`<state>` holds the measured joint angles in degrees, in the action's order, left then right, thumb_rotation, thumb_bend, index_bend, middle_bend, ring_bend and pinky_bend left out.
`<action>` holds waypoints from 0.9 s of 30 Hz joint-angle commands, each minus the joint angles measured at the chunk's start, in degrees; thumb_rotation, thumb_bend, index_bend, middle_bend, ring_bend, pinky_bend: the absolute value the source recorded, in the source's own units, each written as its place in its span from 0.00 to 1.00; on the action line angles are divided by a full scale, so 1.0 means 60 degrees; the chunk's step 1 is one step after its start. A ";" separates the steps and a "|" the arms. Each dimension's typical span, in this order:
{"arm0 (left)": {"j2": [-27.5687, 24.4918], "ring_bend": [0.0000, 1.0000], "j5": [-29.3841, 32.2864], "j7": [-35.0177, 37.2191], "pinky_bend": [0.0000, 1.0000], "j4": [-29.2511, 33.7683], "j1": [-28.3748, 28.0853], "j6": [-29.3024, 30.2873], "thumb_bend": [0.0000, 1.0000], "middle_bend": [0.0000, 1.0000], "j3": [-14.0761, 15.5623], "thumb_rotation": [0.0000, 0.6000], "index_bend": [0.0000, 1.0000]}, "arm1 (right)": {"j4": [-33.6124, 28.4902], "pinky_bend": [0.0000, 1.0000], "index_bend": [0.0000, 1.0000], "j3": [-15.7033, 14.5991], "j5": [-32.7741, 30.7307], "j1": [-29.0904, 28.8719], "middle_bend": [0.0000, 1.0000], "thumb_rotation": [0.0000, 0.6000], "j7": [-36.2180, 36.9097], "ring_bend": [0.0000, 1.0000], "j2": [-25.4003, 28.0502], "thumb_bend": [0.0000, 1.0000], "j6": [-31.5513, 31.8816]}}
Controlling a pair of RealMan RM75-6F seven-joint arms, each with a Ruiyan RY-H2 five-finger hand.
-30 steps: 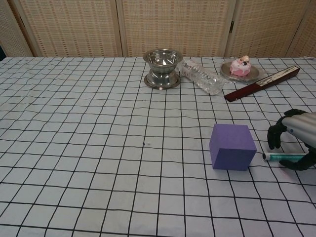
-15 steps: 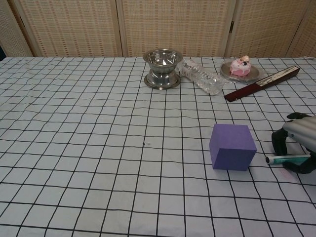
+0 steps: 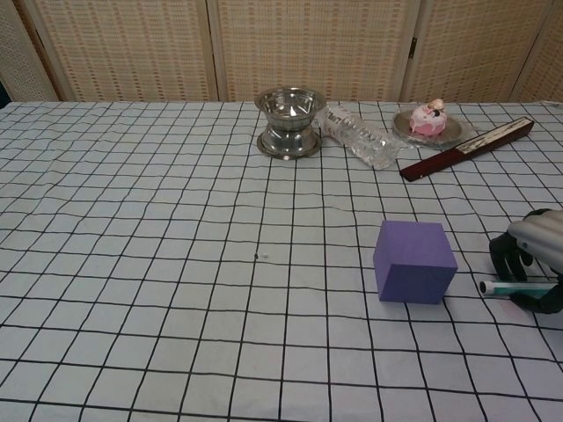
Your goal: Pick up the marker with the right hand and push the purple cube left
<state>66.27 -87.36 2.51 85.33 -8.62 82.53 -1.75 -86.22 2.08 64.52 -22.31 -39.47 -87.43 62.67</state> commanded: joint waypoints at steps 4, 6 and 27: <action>-0.0004 0.00 -0.0022 -0.0004 0.15 0.0018 0.0020 0.0055 0.46 0.00 0.0001 1.00 0.00 | -0.0204 0.27 0.92 0.0031 0.0294 0.0058 0.81 1.00 0.0340 0.56 0.0150 0.40 0.0329; -0.0007 0.00 -0.0042 0.0013 0.15 0.0023 0.0023 0.0070 0.46 0.00 0.0007 1.00 0.00 | -0.0414 0.28 0.94 0.0045 0.0461 0.0072 0.83 1.00 0.0465 0.57 0.0304 0.42 0.0462; -0.0122 0.00 -0.0178 0.0365 0.15 0.0036 -0.0001 0.0066 0.46 0.00 0.0070 1.00 0.00 | -0.1808 0.28 0.97 0.0452 -0.0548 -0.0922 0.84 1.00 -0.0597 0.59 0.0298 0.44 -0.0186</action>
<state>65.56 -88.40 4.65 85.53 -8.64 82.89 -1.33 -97.02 4.55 61.56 -27.48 -42.70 -85.26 61.79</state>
